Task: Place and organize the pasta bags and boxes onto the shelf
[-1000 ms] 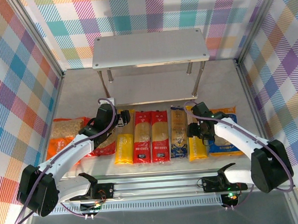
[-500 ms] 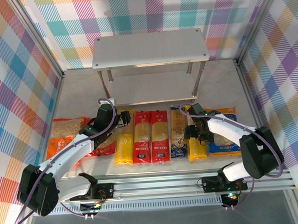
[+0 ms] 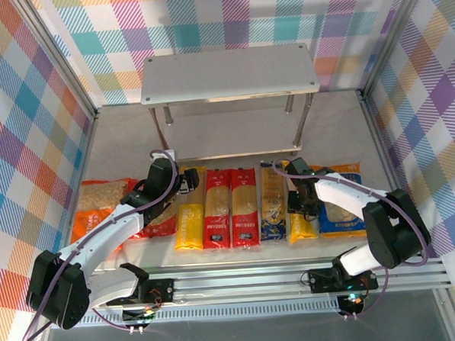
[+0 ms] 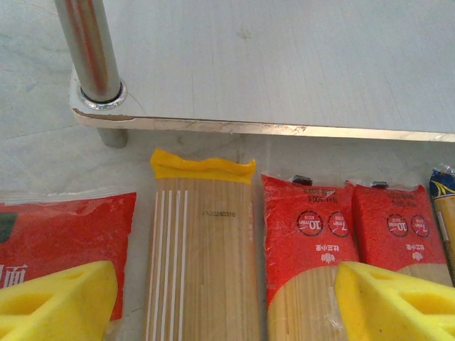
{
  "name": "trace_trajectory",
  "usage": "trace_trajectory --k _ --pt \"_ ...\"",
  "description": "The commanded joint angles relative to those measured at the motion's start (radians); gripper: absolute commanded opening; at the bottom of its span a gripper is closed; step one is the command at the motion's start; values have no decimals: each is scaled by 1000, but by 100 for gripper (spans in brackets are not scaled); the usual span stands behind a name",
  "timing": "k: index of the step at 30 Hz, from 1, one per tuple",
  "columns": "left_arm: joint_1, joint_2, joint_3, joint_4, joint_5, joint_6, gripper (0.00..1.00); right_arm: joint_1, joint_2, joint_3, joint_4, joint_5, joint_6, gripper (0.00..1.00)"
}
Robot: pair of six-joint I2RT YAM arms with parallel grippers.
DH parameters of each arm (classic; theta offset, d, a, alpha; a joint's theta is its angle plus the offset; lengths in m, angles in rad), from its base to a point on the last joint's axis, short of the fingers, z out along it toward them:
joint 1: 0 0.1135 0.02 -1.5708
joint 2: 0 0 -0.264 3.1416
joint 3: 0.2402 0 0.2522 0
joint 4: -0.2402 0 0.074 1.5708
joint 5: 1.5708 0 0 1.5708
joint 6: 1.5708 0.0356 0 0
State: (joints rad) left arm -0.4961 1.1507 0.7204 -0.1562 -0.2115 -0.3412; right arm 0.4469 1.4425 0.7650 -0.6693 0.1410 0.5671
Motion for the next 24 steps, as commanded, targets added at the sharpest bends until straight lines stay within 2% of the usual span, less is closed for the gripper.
trace_trajectory --k 1,8,18,24 --pt "3 -24 -2 -8 -18 -1 79 9 -15 2 -62 -8 -3 32" --pt "5 -42 -15 -9 -22 -3 77 10 -86 29 -131 30 -16 0" --pt "7 -43 -22 -2 -24 -7 76 13 -236 113 -241 30 -98 0" --pt "7 -41 -30 8 -22 -14 76 19 -308 175 -248 4 -128 0"
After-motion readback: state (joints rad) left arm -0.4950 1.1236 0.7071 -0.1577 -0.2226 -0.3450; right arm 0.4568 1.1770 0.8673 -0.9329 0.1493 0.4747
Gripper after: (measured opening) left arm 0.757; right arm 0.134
